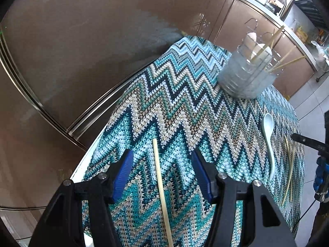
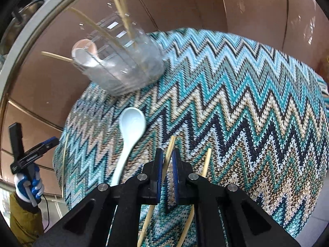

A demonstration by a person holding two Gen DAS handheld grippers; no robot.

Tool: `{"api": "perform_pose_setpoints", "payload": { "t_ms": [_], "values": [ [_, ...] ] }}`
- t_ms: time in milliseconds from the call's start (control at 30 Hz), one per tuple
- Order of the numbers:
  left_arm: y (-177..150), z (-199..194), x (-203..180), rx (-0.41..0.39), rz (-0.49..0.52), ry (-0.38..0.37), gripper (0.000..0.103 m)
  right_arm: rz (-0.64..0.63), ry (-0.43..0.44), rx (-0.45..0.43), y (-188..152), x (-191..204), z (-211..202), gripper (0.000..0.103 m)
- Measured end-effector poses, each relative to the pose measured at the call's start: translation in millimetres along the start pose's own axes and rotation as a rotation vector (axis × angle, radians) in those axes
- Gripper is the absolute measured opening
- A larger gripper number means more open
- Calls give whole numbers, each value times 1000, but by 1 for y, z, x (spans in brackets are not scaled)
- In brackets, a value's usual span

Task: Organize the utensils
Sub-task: 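Grasp a bamboo chopstick with the right tool while the left tool grasps another, then carry both chopsticks upright over the clear holder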

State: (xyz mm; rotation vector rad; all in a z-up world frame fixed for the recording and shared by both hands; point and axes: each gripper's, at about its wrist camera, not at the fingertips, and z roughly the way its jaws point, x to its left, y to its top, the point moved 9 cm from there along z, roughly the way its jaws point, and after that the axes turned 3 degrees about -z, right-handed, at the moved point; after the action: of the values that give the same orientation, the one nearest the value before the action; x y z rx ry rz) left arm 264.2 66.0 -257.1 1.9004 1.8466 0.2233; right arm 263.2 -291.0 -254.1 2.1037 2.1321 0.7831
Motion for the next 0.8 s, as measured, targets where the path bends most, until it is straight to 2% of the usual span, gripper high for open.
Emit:
{"api": "perform_pose_setpoints", "payload": {
  "t_ms": [167,400,800],
  "values": [
    [-1,12,2,44,-6,27,46,-53,20,-55,1,12,-21,8],
    [-5,24,4,92,-25,33,24,-96,25,-86,0,22,-38,8],
    [-3,40,1,153,-30,63,9,-103,31,-101,-3,24,-42,8]
  ]
}}
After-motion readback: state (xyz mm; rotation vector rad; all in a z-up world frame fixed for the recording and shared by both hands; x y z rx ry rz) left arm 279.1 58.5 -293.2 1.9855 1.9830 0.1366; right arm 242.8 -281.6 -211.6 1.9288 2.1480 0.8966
